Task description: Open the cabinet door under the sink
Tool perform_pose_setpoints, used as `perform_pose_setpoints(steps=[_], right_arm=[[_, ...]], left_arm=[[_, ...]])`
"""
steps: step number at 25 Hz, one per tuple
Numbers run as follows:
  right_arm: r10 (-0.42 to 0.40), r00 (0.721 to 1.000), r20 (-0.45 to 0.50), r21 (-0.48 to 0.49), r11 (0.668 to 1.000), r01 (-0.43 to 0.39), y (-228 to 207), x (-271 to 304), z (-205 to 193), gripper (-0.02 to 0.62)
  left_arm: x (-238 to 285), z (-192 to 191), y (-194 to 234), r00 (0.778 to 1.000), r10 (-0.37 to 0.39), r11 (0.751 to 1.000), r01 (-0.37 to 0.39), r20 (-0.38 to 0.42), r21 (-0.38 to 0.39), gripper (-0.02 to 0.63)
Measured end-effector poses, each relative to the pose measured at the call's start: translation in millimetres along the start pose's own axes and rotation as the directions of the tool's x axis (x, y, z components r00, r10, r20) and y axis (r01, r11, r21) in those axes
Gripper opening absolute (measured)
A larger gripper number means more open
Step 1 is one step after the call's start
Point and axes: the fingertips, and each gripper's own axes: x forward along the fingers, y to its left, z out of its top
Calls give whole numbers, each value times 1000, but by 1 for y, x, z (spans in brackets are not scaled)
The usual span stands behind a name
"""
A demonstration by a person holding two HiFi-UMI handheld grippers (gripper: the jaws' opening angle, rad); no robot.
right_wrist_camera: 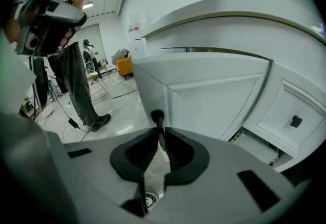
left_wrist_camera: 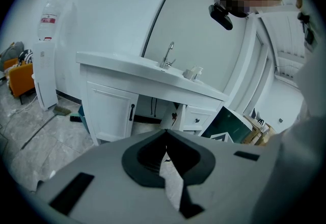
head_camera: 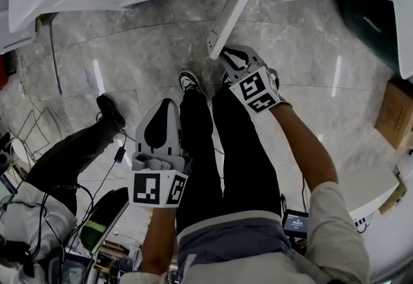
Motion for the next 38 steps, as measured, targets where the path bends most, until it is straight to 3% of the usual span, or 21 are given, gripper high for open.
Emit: perform_pose_setpoints(steps=[38], right_arm=[[-21, 995, -94, -87, 996, 13, -61, -82, -80, 48]], left_arm=[[28, 6, -69, 999, -42, 997, 43, -18, 68, 2]])
